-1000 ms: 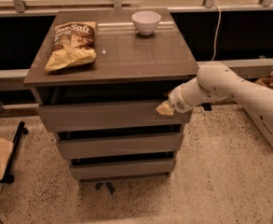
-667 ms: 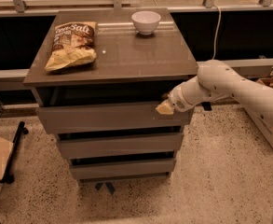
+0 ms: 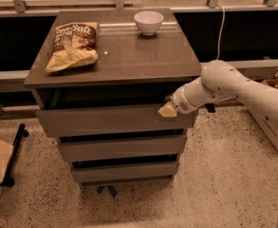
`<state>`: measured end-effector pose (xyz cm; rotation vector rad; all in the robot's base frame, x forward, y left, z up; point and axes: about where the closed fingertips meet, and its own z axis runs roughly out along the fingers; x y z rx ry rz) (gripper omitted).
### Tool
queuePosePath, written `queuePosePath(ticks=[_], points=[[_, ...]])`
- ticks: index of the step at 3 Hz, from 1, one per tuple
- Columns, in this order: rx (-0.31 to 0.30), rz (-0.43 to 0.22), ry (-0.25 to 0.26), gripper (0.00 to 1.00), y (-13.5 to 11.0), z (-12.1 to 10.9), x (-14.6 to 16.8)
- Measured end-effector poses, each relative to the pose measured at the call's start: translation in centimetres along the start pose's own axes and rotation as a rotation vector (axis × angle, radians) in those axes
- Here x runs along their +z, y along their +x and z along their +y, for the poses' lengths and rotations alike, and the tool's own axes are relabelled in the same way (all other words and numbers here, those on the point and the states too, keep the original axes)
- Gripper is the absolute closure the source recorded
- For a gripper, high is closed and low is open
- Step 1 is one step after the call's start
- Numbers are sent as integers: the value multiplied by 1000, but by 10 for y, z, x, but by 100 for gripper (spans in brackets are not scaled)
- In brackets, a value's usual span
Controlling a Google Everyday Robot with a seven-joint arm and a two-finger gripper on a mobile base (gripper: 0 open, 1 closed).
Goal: Open top drawer
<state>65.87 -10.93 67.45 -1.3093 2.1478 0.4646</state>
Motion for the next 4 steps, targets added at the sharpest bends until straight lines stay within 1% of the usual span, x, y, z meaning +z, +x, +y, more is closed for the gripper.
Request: queuePosePath(ticks=[1, 2, 3, 4], points=[[0, 0, 0, 61, 0, 0, 0], [-23, 21, -31, 37, -2, 6, 4], [-23, 21, -31, 14, -2, 6, 4], [-31, 80, -87, 11, 10, 18, 10]])
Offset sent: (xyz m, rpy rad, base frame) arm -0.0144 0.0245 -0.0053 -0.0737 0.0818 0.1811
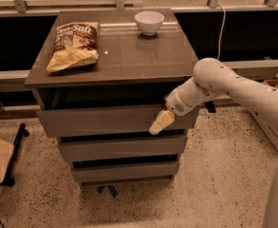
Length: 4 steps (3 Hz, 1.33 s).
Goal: Open top drawer
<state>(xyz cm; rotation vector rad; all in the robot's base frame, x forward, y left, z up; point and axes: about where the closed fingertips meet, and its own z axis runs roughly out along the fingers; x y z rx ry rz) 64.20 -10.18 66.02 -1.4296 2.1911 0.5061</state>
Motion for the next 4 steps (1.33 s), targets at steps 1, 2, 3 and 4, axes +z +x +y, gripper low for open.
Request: queuePosePath(ticks=[1, 2, 3, 4], points=[[-7, 24, -22, 41, 4, 5, 1], [-7, 24, -22, 65, 1, 5, -3], [-7, 24, -22, 87, -3, 6, -8], [-7, 24, -22, 100, -3, 6, -9]])
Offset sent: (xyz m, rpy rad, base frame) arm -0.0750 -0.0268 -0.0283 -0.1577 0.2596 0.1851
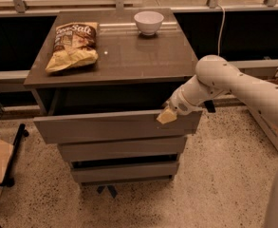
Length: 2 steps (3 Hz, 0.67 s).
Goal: Open top drawer
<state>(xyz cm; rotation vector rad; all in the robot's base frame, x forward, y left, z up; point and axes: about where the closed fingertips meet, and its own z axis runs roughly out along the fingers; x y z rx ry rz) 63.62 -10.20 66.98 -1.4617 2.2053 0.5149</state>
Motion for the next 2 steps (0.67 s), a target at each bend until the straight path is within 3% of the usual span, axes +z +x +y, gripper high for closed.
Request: queuePosePath(ticks=[1, 2], points=[[6, 25, -23, 100, 17, 18, -8], [6, 25, -23, 82, 16, 17, -7]])
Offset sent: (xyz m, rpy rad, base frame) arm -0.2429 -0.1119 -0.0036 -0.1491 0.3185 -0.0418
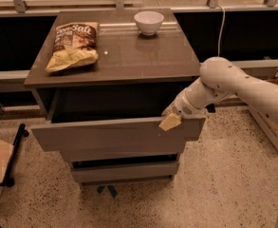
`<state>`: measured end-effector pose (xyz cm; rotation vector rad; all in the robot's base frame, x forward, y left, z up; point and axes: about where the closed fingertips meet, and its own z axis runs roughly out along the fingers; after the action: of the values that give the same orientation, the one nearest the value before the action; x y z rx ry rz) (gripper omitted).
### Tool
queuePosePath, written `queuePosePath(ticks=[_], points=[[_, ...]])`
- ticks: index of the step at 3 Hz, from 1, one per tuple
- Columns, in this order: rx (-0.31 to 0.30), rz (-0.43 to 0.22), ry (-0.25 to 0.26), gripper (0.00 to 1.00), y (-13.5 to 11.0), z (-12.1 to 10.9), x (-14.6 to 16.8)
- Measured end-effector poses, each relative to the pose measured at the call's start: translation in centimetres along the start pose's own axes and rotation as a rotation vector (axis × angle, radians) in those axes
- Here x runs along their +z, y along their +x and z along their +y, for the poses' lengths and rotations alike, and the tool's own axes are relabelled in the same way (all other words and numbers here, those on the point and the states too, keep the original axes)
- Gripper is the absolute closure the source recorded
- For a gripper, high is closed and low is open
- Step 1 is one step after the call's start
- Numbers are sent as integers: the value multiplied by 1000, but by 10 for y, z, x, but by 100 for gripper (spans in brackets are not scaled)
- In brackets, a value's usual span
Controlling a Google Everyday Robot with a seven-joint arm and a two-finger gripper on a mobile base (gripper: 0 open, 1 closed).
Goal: Open top drawer
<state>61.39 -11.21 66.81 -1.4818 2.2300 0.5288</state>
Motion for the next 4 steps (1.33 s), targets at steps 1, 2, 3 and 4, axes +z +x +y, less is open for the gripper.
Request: queuePosePath(ticks=[1, 2, 3, 4], points=[[33, 34, -22, 59, 25, 25, -11], [33, 34, -22, 35, 24, 23, -11], [76, 62, -37, 12, 47, 48, -23], [168, 90, -43, 0, 81, 90, -51]])
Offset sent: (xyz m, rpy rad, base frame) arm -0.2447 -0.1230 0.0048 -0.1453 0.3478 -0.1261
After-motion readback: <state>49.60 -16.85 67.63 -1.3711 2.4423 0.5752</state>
